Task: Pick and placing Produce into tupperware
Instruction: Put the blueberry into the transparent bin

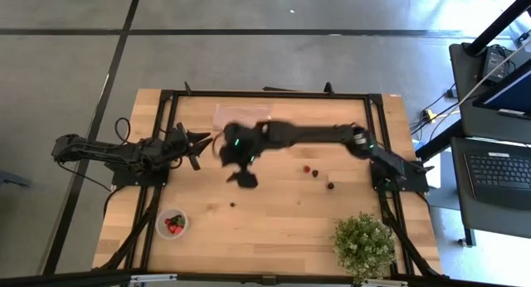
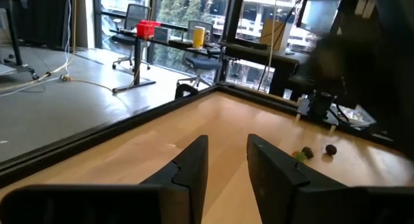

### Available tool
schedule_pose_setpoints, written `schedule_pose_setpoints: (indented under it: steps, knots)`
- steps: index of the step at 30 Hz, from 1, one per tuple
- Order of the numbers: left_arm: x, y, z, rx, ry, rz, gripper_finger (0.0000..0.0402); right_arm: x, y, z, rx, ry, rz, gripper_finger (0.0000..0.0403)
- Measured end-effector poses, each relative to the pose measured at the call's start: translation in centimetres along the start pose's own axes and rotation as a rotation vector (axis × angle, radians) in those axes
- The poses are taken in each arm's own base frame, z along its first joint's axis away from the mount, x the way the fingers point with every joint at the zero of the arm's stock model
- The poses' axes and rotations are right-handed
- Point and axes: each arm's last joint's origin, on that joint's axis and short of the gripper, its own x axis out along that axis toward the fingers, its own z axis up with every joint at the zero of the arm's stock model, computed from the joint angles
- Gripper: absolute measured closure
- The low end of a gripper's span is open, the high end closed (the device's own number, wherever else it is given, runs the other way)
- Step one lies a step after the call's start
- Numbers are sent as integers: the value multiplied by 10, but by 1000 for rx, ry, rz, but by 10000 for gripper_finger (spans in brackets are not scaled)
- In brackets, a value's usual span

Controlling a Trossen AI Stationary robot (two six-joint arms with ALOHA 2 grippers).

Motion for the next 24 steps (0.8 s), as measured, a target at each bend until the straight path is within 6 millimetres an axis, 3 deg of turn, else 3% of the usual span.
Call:
schedule_pose_setpoints:
  steps: [5,8,16,24]
  knots:
    - [0,-1,4,-24,-37,-7,310,-70,6,16,-26,-73,-43,133]
    - [0,-1,6,-36,-56,-12,315,-96,12,11,-26,-85,-70,133]
    - [0,-2,9,-53,-80,-18,329,-134,33,-48,82,-121,-202,133]
    - [0,-4,8,-15,-69,-89,316,-186,79,-130,179,-398,-382,134]
